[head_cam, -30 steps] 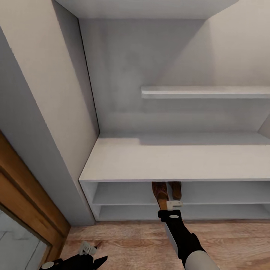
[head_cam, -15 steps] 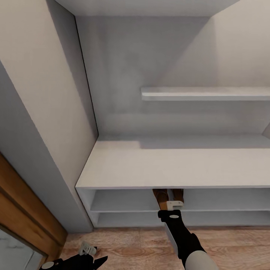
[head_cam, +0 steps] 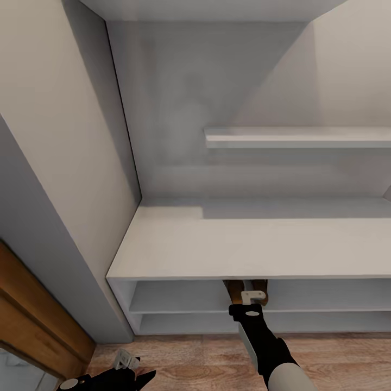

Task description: Pick up the two gym shoes and the two sandals from the corridor floor and place them onto the hallstand (shoe rack) in the corridor, making sure they are on the rack and not on the floor. Arrange them so the two gym shoes are next to each other and the two sandals are next to each other.

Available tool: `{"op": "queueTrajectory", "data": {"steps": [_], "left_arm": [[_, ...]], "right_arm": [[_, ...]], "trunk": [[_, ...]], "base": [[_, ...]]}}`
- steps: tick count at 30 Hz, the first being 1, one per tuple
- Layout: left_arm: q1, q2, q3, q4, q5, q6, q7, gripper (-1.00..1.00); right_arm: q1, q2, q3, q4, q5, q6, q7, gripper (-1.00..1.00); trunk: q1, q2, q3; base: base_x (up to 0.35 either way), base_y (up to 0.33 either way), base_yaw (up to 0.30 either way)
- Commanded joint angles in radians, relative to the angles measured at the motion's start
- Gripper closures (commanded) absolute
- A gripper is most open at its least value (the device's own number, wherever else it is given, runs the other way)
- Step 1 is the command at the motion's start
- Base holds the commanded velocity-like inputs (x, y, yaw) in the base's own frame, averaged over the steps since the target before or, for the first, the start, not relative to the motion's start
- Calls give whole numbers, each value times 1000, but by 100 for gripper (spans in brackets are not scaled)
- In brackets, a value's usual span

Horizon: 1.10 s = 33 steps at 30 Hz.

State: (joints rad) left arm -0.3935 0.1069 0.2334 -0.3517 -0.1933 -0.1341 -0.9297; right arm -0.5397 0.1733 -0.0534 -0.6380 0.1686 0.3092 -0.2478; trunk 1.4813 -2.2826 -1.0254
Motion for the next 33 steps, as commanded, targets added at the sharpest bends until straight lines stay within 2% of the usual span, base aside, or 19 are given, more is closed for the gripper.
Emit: {"op": "queueTrajectory", "data": {"steps": [1,33], "left_arm": [[-1,0,7,0,-10,-9,-4,-100],[1,-1,7,0,-8,-12,-4,-100]], "right_arm": [[0,1,-4,-2,8,7,1,100],[0,1,-3,-2,8,7,2,100]], "trunk": [[0,0,-1],[0,0,-1]], "base": [[8,0,0],[52,0,0]]}}
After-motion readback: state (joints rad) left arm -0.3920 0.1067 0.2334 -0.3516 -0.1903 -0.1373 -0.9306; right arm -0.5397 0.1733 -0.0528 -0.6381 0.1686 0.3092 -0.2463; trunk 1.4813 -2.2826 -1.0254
